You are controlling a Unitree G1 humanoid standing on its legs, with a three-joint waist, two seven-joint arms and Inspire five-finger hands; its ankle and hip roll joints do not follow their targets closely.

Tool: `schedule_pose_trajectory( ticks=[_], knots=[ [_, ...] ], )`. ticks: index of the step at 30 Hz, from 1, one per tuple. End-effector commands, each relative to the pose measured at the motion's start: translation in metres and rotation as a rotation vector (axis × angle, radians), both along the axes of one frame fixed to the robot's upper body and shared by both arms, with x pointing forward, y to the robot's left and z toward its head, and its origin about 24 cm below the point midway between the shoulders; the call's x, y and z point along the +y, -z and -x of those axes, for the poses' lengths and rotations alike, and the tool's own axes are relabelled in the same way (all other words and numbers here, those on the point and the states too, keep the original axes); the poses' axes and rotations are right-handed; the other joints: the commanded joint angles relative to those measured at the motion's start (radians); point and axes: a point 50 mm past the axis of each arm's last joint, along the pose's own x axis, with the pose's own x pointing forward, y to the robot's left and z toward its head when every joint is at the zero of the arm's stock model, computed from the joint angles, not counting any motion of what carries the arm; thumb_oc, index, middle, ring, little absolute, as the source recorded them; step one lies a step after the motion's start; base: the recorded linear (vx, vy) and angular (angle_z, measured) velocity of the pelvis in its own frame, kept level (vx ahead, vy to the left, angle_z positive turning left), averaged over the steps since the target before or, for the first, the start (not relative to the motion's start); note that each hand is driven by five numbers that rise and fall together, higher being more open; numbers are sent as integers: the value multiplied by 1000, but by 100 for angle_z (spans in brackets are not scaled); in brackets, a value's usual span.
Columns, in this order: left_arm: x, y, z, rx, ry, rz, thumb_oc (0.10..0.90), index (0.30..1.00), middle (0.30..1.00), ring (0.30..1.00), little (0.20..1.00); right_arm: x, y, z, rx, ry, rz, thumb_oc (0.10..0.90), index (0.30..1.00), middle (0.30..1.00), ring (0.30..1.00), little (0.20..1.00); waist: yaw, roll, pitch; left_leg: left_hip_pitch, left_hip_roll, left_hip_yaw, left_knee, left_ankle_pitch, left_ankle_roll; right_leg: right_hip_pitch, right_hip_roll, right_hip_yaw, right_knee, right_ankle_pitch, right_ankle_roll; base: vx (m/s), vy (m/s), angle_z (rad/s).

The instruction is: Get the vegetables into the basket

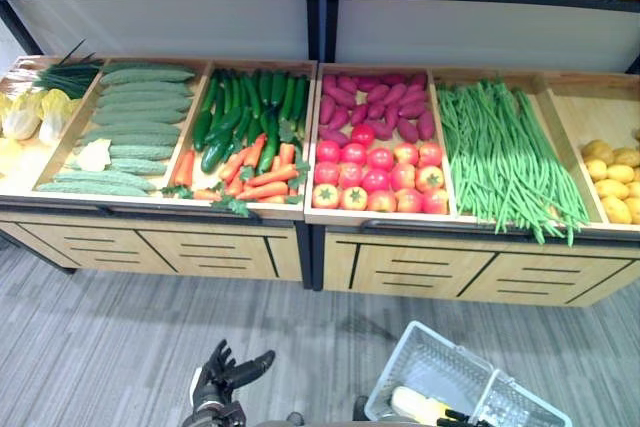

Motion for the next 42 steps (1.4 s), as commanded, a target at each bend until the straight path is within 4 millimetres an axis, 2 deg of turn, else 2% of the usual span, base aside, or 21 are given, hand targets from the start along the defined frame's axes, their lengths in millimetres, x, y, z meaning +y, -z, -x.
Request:
schedule_pose_trajectory(
  ticks=[1,4,7,9,16,18,20,22,23,25,26,28,30,32,34,39,42],
  knots=[
    [30,-56,-47,-328,-65,-143,900,1000,1000,1000,1000,-3,1,11,62,-38,34,400,300,300,300,300,2,-40,-12,-21,-24,15,1,-32,-18,57,-24,4,8,-116,43,0,0,0],
    [35,-80,-59,-443,-80,-198,900,1000,1000,1000,1000,-2,2,15,78,-46,35,400,300,300,300,300,2,-42,-15,-13,-22,15,1,-38,-19,64,-24,7,8,-118,43,0,0,0],
    [45,-126,-79,-629,-61,-351,900,1000,1000,1000,1000,-1,3,24,115,-58,26,400,300,300,300,300,-1,-46,-24,-1,-18,25,1,-48,-20,74,-23,15,8,-122,43,7,4,-1],
    [49,-142,-87,-688,-48,-425,900,1000,1000,1000,1000,-1,3,26,125,-64,24,400,300,300,300,300,-3,-47,-26,4,-17,29,1,-52,-21,76,-23,20,8,-123,43,10,11,-6],
    [63,-178,-114,-789,-11,-658,900,1000,1000,1000,1000,-2,3,25,136,-105,15,400,300,300,300,300,-18,-45,-40,16,-15,43,1,-62,-24,82,-22,40,8,-123,46,8,15,-9],
    [70,-190,-131,-783,16,-773,900,1000,1000,1000,1000,-3,2,20,126,-122,12,400,300,300,300,300,-30,-42,-46,16,-15,51,1,-62,-26,78,-22,52,8,-119,49,2,20,-6],
    [72,-194,-135,-782,19,-805,900,1000,1000,1000,1000,-4,2,19,124,-124,11,400,300,300,300,300,-32,-41,-47,17,-14,53,1,-62,-26,77,-22,55,8,-117,50,1,15,-4],
    [91,-203,-150,-700,61,-972,900,1000,1000,1000,1000,-7,1,15,116,-143,6,400,300,300,300,300,-47,-34,-53,19,-15,70,1,-66,-27,72,-21,72,8,-110,55,9,27,-12],
    [91,-203,-151,-701,61,-972,900,1000,1000,1000,1000,-7,1,15,116,-143,6,400,300,300,300,300,-47,-34,-53,19,-15,71,1,-66,-27,72,-21,72,8,-110,55,22,29,-22],
    [104,-204,-161,-621,69,-1054,900,1000,1000,1000,1000,-10,1,16,123,-162,4,400,300,300,300,300,-61,-27,-58,23,-15,84,1,-69,-28,72,-21,82,8,-108,58,27,24,-20],
    [109,-211,-165,-608,93,-1121,900,1000,1000,1000,1000,-13,0,16,124,-165,10,400,300,300,300,300,-66,-24,-59,24,-15,88,1,-70,-28,72,-22,85,8,-107,60,26,20,-18],
    [119,-210,-168,-547,111,-1165,900,1000,1000,1000,1000,-16,-1,19,131,-170,13,400,300,300,300,300,-74,-20,-61,27,-17,97,1,-72,-28,72,-22,90,8,-106,62,24,28,-18],
    [120,-213,-172,-543,124,-1190,900,1000,1000,1000,1000,-16,-1,19,132,-172,11,400,300,300,300,300,-76,-20,-61,27,-17,100,1,-73,-28,69,-22,94,8,-105,63,11,18,-10],
    [134,-216,-177,-459,154,-1271,900,1000,1000,1000,1000,-19,-2,23,148,-181,12,400,300,300,300,300,-90,-15,-63,24,-16,109,1,-74,-28,62,-22,103,8,-101,67,22,28,-6],
    [140,-220,-186,-409,178,-1318,900,1000,1000,1000,1000,-19,-2,23,154,-199,11,400,300,300,300,300,-102,-14,-63,18,-16,122,1,-74,-27,49,-21,115,8,-93,72,20,30,-15],
    [144,-229,-196,-357,227,-1405,900,1000,1000,1000,1000,-20,-2,21,154,-220,17,400,300,300,300,300,-118,-15,-63,6,-14,140,1,-72,-26,29,-18,137,8,-85,77,11,20,-12],
    [140,-236,-209,-321,277,-1468,900,1000,1000,1000,1000,-19,-2,15,139,-238,22,400,300,300,300,300,-135,-16,-63,-12,-11,162,1,-69,-25,3,-15,154,8,-76,84,24,23,-24]
  ],
)
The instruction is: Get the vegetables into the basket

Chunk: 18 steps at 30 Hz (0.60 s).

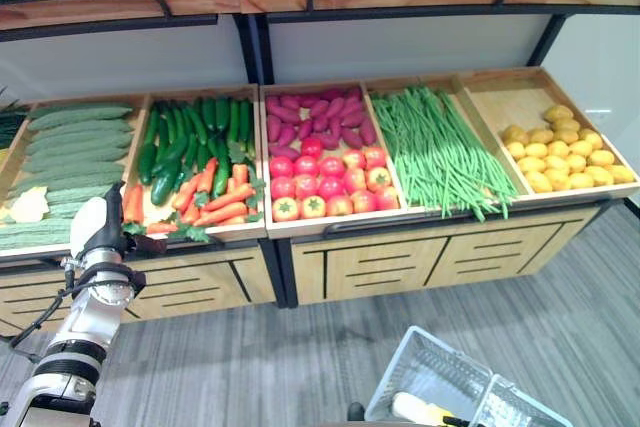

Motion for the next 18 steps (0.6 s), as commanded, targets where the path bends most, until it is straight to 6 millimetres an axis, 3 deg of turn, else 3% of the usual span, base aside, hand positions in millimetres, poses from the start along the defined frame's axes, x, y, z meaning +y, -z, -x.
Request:
schedule_pose_trajectory(
  ticks=[1,6,18],
  knots=[
    [-3,-90,-42,-255,82,-184,900,1000,1000,1000,1000,-15,-3,10,96,-143,61,400,300,300,300,300,-44,-1,-1,-27,-9,19,7,-62,-25,50,-30,11,9,-119,79,22,28,-14],
    [-1,-98,-55,-193,69,-261,900,1000,1000,1000,1000,-11,-5,-14,20,-179,74,400,300,300,300,300,-76,-1,-3,-77,-3,60,7,-54,-25,-14,-23,47,9,-100,88,0,18,-27],
    [8,-100,-64,-90,14,-343,900,1000,1000,1000,1000,-10,-7,-32,-39,-187,95,400,300,300,300,300,-106,-6,6,-127,3,99,7,-47,-24,-78,-20,74,9,-80,100,20,11,-11]
  ],
)
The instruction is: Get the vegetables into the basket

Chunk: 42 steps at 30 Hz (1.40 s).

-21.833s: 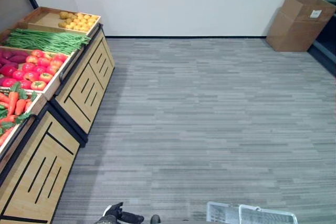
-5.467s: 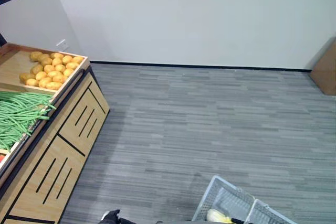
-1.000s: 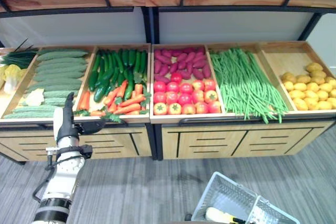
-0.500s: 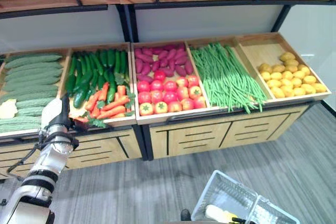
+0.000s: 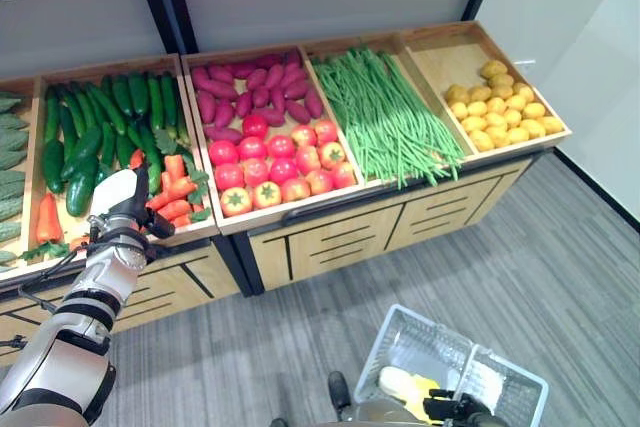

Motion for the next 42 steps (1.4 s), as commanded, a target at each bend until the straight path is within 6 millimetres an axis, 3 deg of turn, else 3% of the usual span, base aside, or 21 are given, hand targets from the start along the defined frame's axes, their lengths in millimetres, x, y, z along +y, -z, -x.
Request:
schedule_pose_trajectory(
  ticks=[1,9,21,23,26,27,28,42],
  knots=[
    [14,-80,-25,-214,-33,-123,900,1000,1000,1000,1000,-18,-4,6,49,-75,91,400,300,300,300,300,-16,28,-4,-37,11,1,7,-40,-32,46,-25,-8,4,-118,99,-13,-1,-17],
    [24,-86,-25,-175,-89,-158,900,1000,1000,1000,1000,-16,-4,0,19,-63,89,400,300,300,300,300,-22,6,4,-84,17,11,7,-26,-32,-8,-23,-4,4,-98,104,-9,5,-8],
    [55,-89,-7,-108,-200,-155,900,1000,1000,1000,1000,-12,-8,-19,-52,-85,78,400,300,300,300,300,-34,-45,16,-134,33,43,7,-13,-34,-69,-11,11,4,-71,111,-17,0,-7],
    [42,-108,-17,-184,-125,-156,900,1000,1000,1000,1000,-12,-9,-20,-62,-58,76,400,300,300,300,300,-17,-45,27,-138,28,32,7,-11,-32,-68,-16,1,4,-72,110,-9,13,-4],
    [38,-106,-17,-204,-109,-140,900,1000,1000,1000,1000,-8,-8,-23,-70,-61,60,400,300,300,300,300,-8,-51,44,-136,25,29,7,-11,-31,-64,-18,-4,4,-74,110,-3,13,6],
    [37,-103,-18,-204,-112,-124,433,347,347,347,347,-7,-8,-23,-63,-80,51,400,300,300,300,300,-6,-50,50,-130,21,30,7,-16,-29,-60,-20,-3,4,-76,109,14,37,6],
    [37,-102,-19,-204,-113,-120,400,300,300,300,300,-7,-8,-24,-62,-87,52,400,300,300,300,300,-6,-47,51,-125,20,32,7,-18,-28,-57,-21,-2,4,-76,108,15,36,1],
    [32,-91,-20,-169,-102,-94,400,300,300,300,300,-3,-7,-24,-39,-161,58,400,300,300,300,300,-8,-24,47,-81,13,53,7,-40,-24,-20,-25,14,4,-88,112,11,13,-2]
  ],
)
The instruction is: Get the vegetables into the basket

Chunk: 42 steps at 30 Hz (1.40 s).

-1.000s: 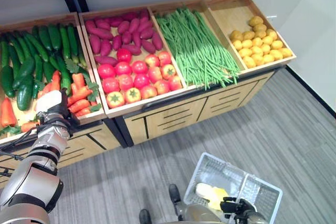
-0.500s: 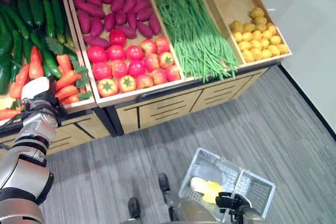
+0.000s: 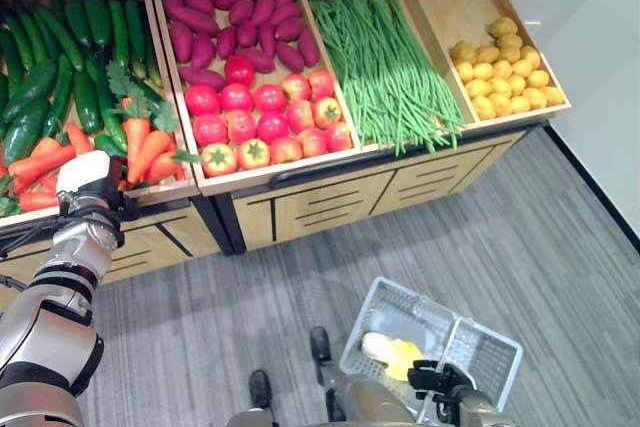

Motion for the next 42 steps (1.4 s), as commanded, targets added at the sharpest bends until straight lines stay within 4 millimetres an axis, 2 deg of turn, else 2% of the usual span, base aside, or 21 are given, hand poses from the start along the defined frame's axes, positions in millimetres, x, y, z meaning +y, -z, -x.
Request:
schedule_pose_trajectory(
  ticks=[1,10,11,12,22,27,29,34,38,40,42],
  knots=[
    [6,-55,-16,-213,-49,40,400,300,300,300,300,-20,-1,14,73,-99,93,400,300,300,300,300,-53,74,-31,15,16,-7,7,-63,-16,100,-14,25,3,-89,53,0,0,0],
    [7,-52,-14,-194,-55,39,400,300,300,300,300,-22,0,17,90,-106,96,400,300,300,300,300,-50,74,-39,13,18,-8,7,-62,-18,103,-11,20,3,-92,54,0,0,0],
    [7,-52,-14,-192,-55,38,608,591,591,591,591,-21,0,17,90,-106,95,400,300,300,300,300,-50,74,-39,13,18,-9,7,-61,-18,103,-11,19,3,-92,54,0,0,0],
    [5,-52,-17,-198,-53,45,900,1000,1000,1000,1000,-21,0,16,89,-111,96,400,300,300,300,300,-50,74,-40,12,18,-10,7,-61,-17,102,-11,18,3,-91,54,0,0,0],
    [4,-53,-17,-195,-47,33,900,1000,1000,1000,1000,-23,1,20,102,-94,100,400,300,300,300,300,-44,70,-37,8,21,-22,7,-56,-18,105,-10,4,3,-94,52,0,0,0],
    [5,-64,-18,-219,-40,12,900,1000,1000,1000,1000,-23,1,22,109,-90,94,400,300,300,300,300,-41,72,-40,17,20,-21,7,-61,-18,114,-9,3,3,-96,53,0,0,0],
    [0,-89,-22,-294,1,-17,900,1000,1000,1000,1000,-24,2,24,114,-85,91,400,300,300,300,300,-35,75,-42,25,19,-25,7,-64,-18,124,-11,0,3,-100,55,33,2,0],
    [-4,-130,-24,-415,41,-57,900,1000,1000,1000,1000,-26,3,31,143,-91,90,400,300,300,300,300,-27,83,-51,50,16,-32,7,-72,-19,153,-17,-6,3,-109,57,21,3,1],
    [-5,-133,-26,-436,37,-49,900,1000,1000,1000,1000,-27,3,33,163,-118,95,400,300,300,300,300,-29,91,-62,74,10,-35,7,-79,-20,175,-21,-8,3,-116,56,38,11,6],
    [-9,-146,-29,-471,50,-52,900,1000,1000,1000,1000,-28,3,36,173,-115,97,400,300,300,300,300,-32,103,-76,89,7,-40,7,-84,-20,194,-26,-14,3,-120,57,38,13,7],
    [-10,-146,-31,-472,50,-42,900,1000,1000,1000,1000,-28,3,33,167,-119,97,400,300,300,300,300,-35,110,-81,94,5,-45,7,-85,-21,198,-29,-16,3,-121,56,8,23,6]
  ],
)
